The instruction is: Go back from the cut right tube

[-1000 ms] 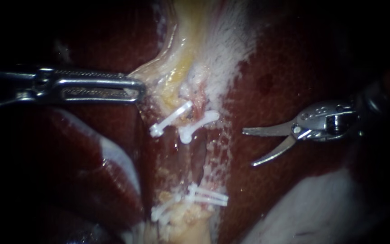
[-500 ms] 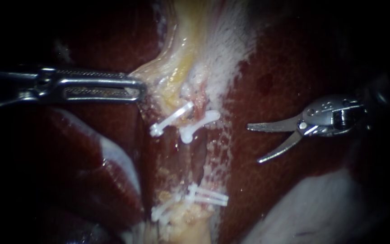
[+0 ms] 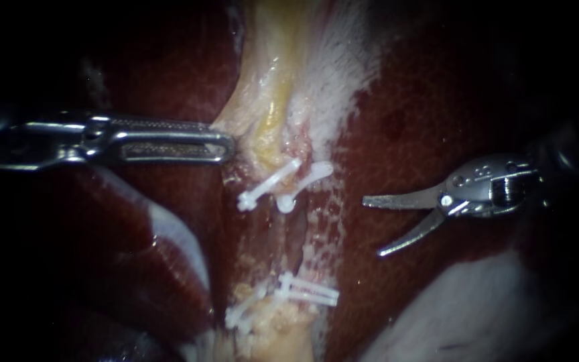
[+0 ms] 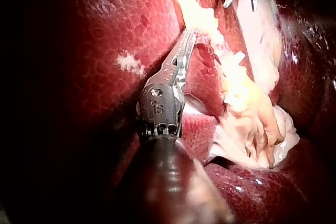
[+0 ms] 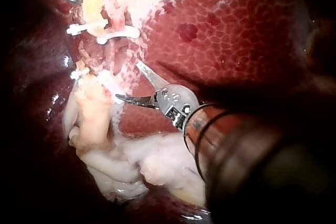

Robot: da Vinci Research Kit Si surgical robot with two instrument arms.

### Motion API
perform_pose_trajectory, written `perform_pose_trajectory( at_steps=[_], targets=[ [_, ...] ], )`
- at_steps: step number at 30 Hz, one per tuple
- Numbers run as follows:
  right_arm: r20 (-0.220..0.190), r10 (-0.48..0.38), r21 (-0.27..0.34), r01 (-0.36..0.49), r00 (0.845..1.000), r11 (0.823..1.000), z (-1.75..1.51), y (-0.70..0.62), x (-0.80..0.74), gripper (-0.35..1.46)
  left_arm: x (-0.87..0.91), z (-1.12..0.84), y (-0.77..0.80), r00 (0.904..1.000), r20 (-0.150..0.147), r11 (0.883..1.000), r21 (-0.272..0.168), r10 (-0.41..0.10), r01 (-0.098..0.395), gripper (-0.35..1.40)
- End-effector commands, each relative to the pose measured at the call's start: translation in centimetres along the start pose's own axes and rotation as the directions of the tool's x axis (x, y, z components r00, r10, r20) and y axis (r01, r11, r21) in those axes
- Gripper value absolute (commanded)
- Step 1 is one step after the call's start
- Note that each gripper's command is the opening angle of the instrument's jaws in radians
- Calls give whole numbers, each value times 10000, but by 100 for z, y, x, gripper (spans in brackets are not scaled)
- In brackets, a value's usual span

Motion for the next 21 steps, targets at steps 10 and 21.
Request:
perform_pose_trajectory(
  at_steps=[10,21],
  targets=[
    [3,39,-52,-39,10000,10000,0,1,0,143,3,5,-4,9999,-103,9999,116,4,-3,-20],
    [2,60,-86,-60,10000,9999,1,0,0,143,7,8,-5,9997,-236,9999,143,-18,22,-20]
  ],
)
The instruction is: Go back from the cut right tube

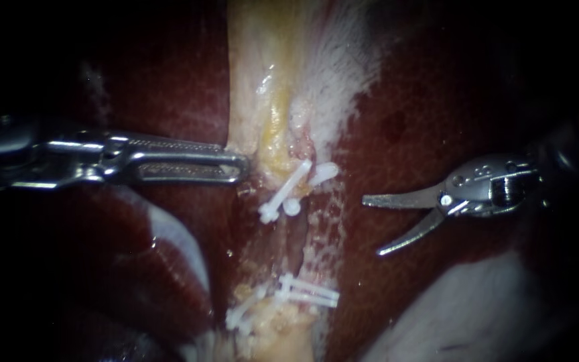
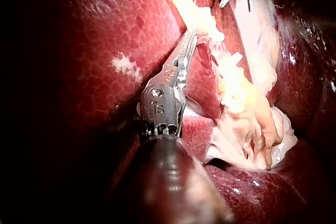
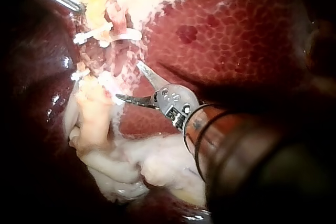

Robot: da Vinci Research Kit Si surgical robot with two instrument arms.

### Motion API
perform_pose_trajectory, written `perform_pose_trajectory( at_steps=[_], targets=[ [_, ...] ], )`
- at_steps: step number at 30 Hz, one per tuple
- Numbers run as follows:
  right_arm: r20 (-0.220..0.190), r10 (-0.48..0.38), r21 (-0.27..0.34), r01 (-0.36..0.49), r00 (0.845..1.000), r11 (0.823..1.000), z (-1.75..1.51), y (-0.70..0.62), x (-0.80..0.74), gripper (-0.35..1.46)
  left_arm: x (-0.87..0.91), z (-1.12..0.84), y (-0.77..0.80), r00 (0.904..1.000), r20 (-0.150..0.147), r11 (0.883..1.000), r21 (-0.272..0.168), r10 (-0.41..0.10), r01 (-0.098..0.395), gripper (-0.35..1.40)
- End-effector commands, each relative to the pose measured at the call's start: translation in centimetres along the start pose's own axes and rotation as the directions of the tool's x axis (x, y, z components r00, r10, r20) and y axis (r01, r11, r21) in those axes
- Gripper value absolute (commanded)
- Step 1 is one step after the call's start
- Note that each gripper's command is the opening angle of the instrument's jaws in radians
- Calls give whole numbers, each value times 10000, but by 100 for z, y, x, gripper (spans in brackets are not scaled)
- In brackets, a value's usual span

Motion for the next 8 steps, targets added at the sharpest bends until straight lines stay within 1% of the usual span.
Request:
perform_pose_trajectory(
  at_steps=[1,8],
  targets=[
    [0,7,-9,-7,10000,10000,0,0,0,143,0,0,0,10000,-3,10000,6,3,-3,-20],
    [-1,25,-29,-25,10000,10000,-1,-1,1,145,0,0,0,10000,-4,10000,9,6,-6,-18]
  ],
)
